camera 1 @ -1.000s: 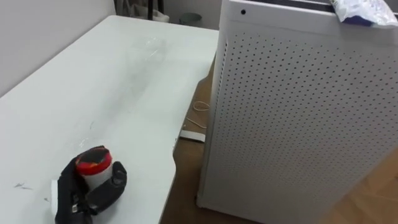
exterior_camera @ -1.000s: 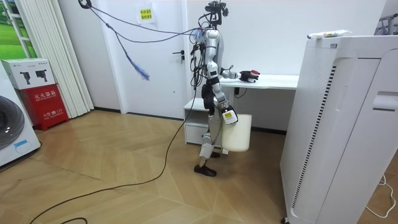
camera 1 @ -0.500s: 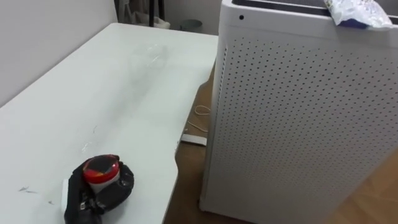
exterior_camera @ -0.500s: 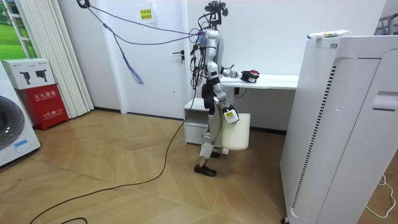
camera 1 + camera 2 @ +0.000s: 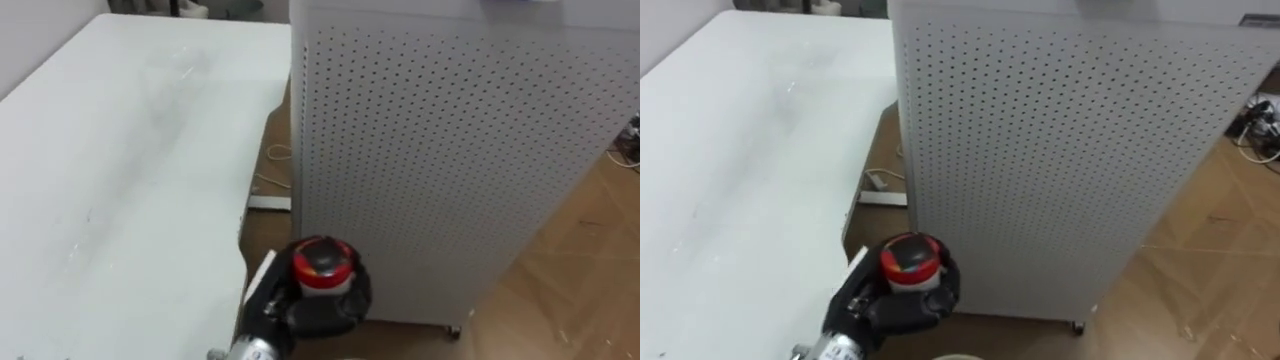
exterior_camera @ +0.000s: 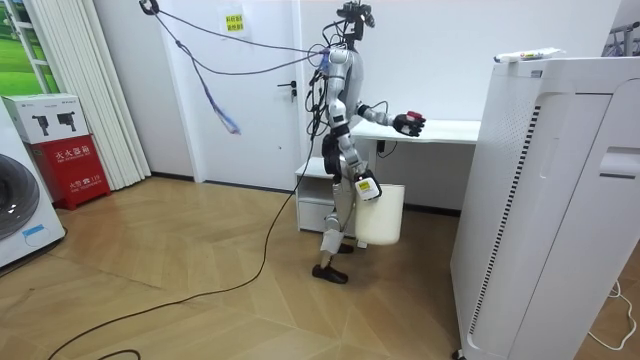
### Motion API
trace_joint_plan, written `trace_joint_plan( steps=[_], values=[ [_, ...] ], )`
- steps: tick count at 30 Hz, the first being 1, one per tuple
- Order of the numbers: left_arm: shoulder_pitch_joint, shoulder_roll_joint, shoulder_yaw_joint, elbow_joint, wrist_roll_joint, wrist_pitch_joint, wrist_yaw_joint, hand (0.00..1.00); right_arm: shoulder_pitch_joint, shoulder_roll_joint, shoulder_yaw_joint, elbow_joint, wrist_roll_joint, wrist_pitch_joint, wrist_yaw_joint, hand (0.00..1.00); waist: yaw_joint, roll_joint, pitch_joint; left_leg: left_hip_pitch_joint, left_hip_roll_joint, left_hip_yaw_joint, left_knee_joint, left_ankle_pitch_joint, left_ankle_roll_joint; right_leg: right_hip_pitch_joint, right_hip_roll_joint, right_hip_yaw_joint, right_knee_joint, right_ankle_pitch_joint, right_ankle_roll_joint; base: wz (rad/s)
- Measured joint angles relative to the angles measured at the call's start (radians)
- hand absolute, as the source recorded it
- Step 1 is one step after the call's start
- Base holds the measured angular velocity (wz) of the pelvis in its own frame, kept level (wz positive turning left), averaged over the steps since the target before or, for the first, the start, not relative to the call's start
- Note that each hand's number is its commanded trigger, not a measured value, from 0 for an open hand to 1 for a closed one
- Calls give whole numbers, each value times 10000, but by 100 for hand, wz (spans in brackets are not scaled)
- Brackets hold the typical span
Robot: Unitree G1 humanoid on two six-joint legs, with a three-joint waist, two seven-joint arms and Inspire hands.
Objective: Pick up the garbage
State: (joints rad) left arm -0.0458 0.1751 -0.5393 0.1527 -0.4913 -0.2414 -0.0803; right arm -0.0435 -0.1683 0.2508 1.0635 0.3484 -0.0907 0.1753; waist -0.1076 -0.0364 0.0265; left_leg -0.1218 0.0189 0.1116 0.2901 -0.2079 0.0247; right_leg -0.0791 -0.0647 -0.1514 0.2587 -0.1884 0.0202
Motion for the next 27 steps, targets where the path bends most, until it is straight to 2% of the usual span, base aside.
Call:
trace_joint_plan(
  steps=[2, 3, 8, 15, 17, 18, 19, 20, 27],
  values=[
    [-2, -3, -122, 36, -90, 40, -385, 100, -97, -34, -3, -175, -4, -26, -4, 100, -112, 66, -8, -75, 15, 60, 13, 3, -3, -114, 15, 71, 6, 1, -1, -10],
    [17, 11, -163, 47, -90, 168, -588, 100, -182, -39, -5, -189, -2, -37, 1, 100, -201, 86, -12, -80, 18, 123, 16, 3, -4, -132, 22, 105, 6, 0, -1, -9],
    [13, 83, -172, 47, -80, 476, -1038, 100, -349, -95, -40, -314, 12, -52, 6, 100, -278, 187, -21, -60, 20, 242, 21, 2, -3, -143, 3, 149, -12, 1, -1, -4],
    [14, 93, -381, 46, -57, 840, -1495, 100, -627, -255, -106, -372, 34, -52, -134, 100, -295, 637, -36, -162, 39, 301, 9, 2, -2, -344, 1, 160, 119, 14, -1, -2],
    [10, 80, -440, 45, -63, 840, -1586, 100, -679, -264, -106, -376, 36, -52, -135, 100, -307, 686, -56, -250, 42, 302, 12, 13, -7, -473, 0, 171, 178, 14, -3, -2],
    [13, 86, -527, 47, -72, 841, -1670, 91, -680, -275, -110, -375, 29, -51, -135, 100, -329, 692, -59, -265, 42, 303, 22, 16, -8, -493, -5, 162, 195, 14, -3, 0],
    [19, 94, -585, 48, -72, 842, -1696, 56, -681, -286, -110, -375, 22, -52, -136, 100, -352, 693, -59, -264, 40, 305, 22, 18, -6, -492, -11, 155, 203, 14, -3, 0],
    [25, 107, -708, 48, -73, 842, -1731, 0, -698, -317, -111, -378, 21, -52, -139, 100, -381, 692, -59, -261, 31, 312, 25, 19, -3, -490, -20, 156, 207, 14, -3, 0],
    [69, 240, -933, 181, -72, 848, -1989, 0, -748, -339, -340, -425, -2, -52, -373, 100, -532, 695, -58, -278, 39, 425, 18, 24, 5, -580, -17, 255, 249, 14, -3, -3]
  ],
)
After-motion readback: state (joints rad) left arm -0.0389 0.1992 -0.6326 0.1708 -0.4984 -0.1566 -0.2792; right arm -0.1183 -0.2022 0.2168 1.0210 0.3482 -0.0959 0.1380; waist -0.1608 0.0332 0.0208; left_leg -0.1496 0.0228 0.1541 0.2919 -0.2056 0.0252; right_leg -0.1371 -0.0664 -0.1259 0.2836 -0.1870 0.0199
